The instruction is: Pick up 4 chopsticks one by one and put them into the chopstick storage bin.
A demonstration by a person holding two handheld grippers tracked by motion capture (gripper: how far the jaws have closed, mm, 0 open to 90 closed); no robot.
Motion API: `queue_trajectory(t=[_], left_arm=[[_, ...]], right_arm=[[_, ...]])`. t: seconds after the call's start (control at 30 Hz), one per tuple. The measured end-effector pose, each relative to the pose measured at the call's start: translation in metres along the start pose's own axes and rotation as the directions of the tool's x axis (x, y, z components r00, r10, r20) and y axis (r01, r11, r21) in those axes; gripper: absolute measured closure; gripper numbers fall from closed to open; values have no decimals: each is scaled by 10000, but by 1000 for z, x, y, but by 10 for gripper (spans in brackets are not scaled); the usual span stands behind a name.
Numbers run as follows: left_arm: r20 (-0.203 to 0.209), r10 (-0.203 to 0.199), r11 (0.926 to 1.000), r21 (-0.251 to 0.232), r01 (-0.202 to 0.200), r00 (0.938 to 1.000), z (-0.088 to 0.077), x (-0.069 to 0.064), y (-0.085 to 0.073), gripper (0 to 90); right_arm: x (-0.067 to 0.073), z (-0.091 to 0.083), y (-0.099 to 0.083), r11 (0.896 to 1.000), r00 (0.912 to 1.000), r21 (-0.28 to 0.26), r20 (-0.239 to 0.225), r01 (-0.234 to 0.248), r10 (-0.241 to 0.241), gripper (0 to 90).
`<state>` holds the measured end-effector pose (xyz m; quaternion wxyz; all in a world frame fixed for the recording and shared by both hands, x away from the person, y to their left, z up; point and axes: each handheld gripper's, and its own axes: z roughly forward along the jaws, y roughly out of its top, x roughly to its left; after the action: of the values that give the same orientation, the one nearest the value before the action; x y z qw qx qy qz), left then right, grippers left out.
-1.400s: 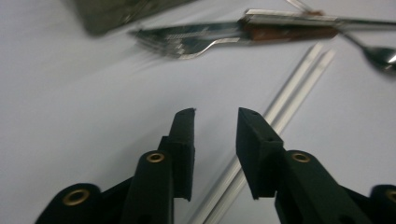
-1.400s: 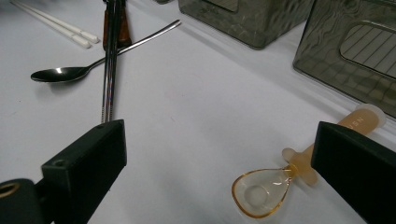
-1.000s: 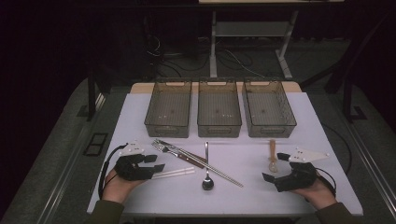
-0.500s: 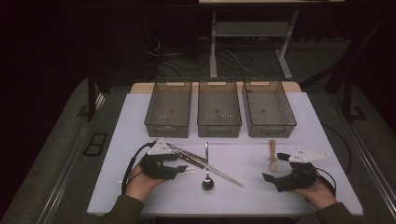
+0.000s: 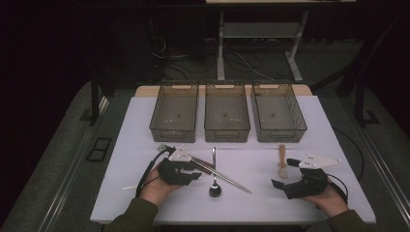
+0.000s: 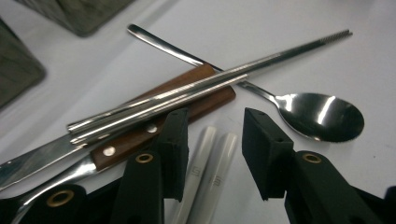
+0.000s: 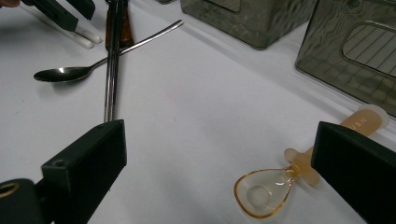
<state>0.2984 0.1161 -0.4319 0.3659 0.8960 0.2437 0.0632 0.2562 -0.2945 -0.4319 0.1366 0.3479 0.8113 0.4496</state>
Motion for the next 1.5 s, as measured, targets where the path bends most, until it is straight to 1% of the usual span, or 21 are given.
queue_trajectory(t=[0.03,0.07,0.1,0.27,0.37,0.6,0.8,1.1,1.37,1.5], left_arm=[[14,42,9999,117,-42,10000,2,0,0,603],[-82,68,9998,204,-66,9999,3,-1,0,602],[-90,151,9996,252,-149,9998,4,-1,0,600],[19,256,9988,426,-256,9997,9,-1,-2,608],[-18,341,9978,562,-340,9994,11,-2,-2,616],[-58,349,9981,518,-346,9994,11,-1,-3,684],[12,429,9978,501,-429,9991,10,0,-4,694],[101,407,9980,485,-412,9991,8,2,-6,723],[2,510,9971,570,-509,9987,4,4,-9,730],[-47,447,9972,596,-443,9990,1,6,-11,734]], right_arm=[[0,0,0,10000,10000,1,0,1,-1,32],[0,0,0,10000,10000,12,-1,-9,9,32],[0,0,0,10000,10000,21,4,-11,11,32],[0,0,0,10000,10000,30,-2,-13,13,32],[0,0,0,10000,10000,33,-3,-4,4,32],[0,0,0,10000,10000,43,-5,-11,11,32],[0,0,0,10000,10000,32,-11,3,-3,32],[0,0,0,10000,10000,16,-14,-14,14,32],[0,0,0,10000,10000,3,-10,-12,12,32],[0,0,0,10000,10000,0,-12,-11,11,32]])
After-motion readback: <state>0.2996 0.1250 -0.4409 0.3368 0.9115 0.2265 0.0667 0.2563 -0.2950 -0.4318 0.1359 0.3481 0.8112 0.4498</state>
